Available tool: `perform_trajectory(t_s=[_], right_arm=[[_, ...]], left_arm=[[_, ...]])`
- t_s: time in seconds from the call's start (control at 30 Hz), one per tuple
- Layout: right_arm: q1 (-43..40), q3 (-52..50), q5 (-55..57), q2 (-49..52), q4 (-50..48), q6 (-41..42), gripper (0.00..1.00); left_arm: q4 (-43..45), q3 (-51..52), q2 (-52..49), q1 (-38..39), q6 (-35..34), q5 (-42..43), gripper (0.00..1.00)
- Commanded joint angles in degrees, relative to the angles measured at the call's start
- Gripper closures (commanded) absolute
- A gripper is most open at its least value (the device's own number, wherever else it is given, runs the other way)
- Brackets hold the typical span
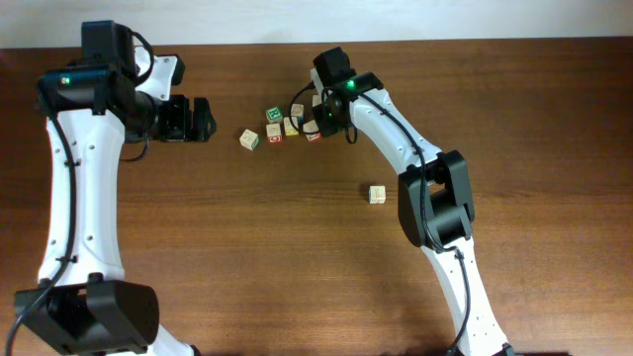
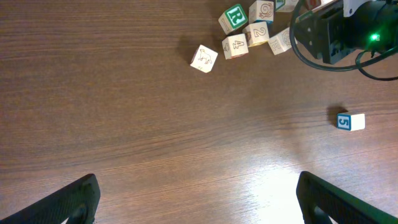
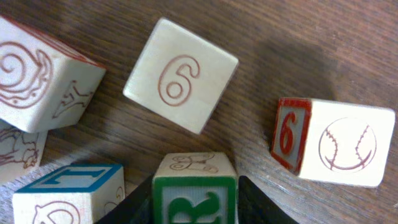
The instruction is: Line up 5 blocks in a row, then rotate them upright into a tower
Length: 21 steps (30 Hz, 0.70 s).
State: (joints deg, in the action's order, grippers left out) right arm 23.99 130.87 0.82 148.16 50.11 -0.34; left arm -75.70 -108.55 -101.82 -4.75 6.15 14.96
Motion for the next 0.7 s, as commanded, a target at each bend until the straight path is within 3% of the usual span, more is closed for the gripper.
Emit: perform_trajectory(t_s=[0.0,0.13,0.3,0.67], right_arm=[[0.04,0.61,-0.15,-0.83,2.12,5.16,0.68],[0.07,0.63,-0.94,-4.59,9.51,12.09,0.81],[1.77,0.55,-5.77,-6.25,24.30,17.42,0.89],[6.64,-4.50,-3.78,-6.25,40.63,20.61,0.90]], left_arm=[[-0.04,-1.05,-0.44,-0.28,-0.72,0.07,0.01],[-0.04,-1.05,-0.44,-0.28,-0.72,0.07,0.01],[-0.04,-1.05,-0.44,-0.28,-0.72,0.07,0.01],[-0.04,-1.05,-0.44,-0.28,-0.72,0.07,0.01]])
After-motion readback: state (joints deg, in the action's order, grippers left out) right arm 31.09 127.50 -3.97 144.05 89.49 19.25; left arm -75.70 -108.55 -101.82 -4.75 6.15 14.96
